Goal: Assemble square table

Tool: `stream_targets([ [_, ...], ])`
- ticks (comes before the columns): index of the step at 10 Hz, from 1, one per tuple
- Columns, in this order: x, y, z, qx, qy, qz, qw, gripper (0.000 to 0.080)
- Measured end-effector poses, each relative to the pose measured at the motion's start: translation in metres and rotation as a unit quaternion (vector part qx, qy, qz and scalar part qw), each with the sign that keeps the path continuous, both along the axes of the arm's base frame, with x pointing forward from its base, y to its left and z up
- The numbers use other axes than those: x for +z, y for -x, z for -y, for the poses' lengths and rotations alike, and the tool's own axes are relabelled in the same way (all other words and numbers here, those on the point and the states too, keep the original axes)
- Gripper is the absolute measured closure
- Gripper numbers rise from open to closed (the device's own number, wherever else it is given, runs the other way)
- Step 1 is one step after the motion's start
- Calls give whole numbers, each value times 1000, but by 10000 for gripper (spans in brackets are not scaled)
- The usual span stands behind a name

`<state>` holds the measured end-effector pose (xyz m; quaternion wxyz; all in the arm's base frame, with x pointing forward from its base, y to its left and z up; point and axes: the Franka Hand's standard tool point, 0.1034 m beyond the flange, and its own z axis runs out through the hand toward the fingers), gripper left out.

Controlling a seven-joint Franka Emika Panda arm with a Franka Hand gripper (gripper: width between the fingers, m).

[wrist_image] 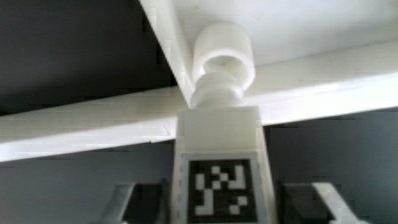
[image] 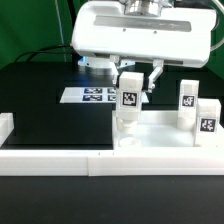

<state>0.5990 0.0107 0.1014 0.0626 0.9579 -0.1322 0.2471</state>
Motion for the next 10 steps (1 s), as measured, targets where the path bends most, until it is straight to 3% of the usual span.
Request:
stream_targets([
  [10, -16, -10, -2, 2, 12, -3, 1000, 511],
])
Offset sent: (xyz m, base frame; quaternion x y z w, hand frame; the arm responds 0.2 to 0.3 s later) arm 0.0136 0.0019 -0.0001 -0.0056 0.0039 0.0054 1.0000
